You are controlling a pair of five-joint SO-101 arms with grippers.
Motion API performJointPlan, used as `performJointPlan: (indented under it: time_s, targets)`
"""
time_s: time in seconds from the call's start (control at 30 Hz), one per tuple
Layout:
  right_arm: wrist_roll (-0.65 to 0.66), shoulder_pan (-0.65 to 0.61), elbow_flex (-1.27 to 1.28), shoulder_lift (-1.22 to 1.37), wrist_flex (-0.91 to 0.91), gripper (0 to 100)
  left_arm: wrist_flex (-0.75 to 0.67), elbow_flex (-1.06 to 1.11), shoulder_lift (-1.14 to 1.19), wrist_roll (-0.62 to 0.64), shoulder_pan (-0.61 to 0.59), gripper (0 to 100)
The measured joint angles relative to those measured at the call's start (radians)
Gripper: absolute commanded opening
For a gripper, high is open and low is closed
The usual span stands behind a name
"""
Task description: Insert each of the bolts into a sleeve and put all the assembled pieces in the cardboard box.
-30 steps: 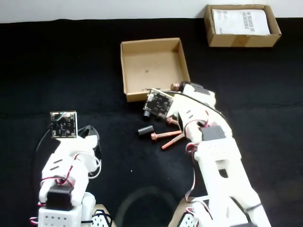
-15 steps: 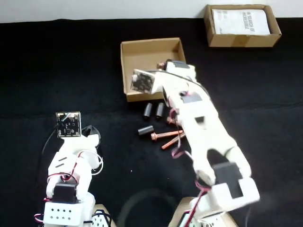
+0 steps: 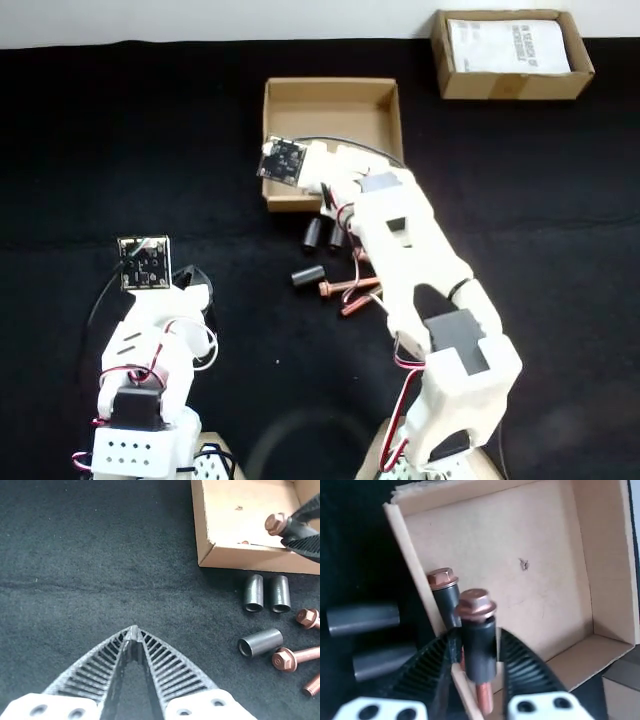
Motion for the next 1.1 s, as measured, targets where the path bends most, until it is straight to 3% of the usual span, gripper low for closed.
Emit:
performJointPlan:
  time_s: [0.27,0.4,0.57,0.9,0.97,1.1]
  targets:
    - [-0.003,0.012,-0.087,0.003,0.021,16.6,0.0,0.0,0.0,0.0,0.0,1]
    - [-0.078,0.021,-0.198,-0.003,0.169,16.6,0.0,0.0,0.0,0.0,0.0,1]
    - [-0.414,0.003,-0.325,-0.086,0.485,16.6,0.0,0.0,0.0,0.0,0.0,1]
    - [-1.28,-0.043,-0.434,-0.153,0.951,16.6,0.0,0.0,0.0,0.0,0.0,1]
    - [-1.361,-0.049,-0.402,-0.155,0.968,16.6,0.0,0.0,0.0,0.0,0.0,1]
    - [-1.393,-0.049,-0.354,-0.123,0.922,16.6,0.0,0.0,0.0,0.0,0.0,1]
